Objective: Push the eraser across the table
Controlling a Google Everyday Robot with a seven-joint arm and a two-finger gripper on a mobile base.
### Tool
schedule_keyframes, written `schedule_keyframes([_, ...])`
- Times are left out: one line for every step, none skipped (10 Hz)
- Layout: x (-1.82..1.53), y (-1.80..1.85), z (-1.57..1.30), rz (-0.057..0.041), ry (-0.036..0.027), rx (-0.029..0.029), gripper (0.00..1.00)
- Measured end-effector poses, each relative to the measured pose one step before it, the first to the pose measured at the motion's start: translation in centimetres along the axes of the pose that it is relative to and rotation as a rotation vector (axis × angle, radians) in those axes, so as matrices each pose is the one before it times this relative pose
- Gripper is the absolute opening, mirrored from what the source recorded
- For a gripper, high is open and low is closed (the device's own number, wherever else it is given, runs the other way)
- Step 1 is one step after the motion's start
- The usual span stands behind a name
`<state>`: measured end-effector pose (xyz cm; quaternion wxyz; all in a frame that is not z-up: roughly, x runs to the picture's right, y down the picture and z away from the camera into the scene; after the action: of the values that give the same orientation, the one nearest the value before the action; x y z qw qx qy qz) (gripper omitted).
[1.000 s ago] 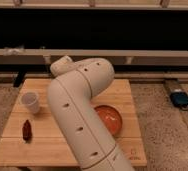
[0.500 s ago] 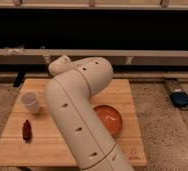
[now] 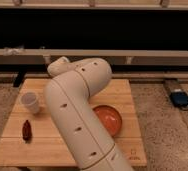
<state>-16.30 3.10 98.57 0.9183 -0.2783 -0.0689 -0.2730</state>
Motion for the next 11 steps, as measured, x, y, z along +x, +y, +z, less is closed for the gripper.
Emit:
schedule_keyframes([-0.319,0.164,0.203,-0.00256,-0.00633,-0.00446,0.00])
schedule_keyframes([-0.712,0.032,0.137,-0.00768,-0.01051,0.00273,0.00])
schedule_keyframes([-0.458,0.102,0.024,-0.00396,-0.01015,0.00405,0.00])
schedule_keyframes([-0.635,0.293,0.023,-0.00387,-0.01603,0.00426,0.00])
schedule_keyframes([-0.875,0.159,0.043,-0.00755,-0.01696,0.00284,0.00])
schedule_keyframes([-0.777,0.078,0.101,-0.00852,-0.01485,0.00080,0.00])
schedule_keyframes([-0.424,-0.048,0.053,-0.00458,-0.00655,0.00040,0.00])
schedule_keyframes([0.019,0.023,-0.066,0.00027,-0.00010,0.00021,0.00])
schedule_keyframes([-0.242,-0.019,-0.056,-0.00178,-0.00336,0.00013,0.00])
schedule_keyframes([-0.052,0.027,-0.013,-0.00036,-0.00061,-0.00133,0.00])
schedule_keyframes([-0.033,0.012,-0.002,-0.00126,-0.00052,-0.00066,0.00])
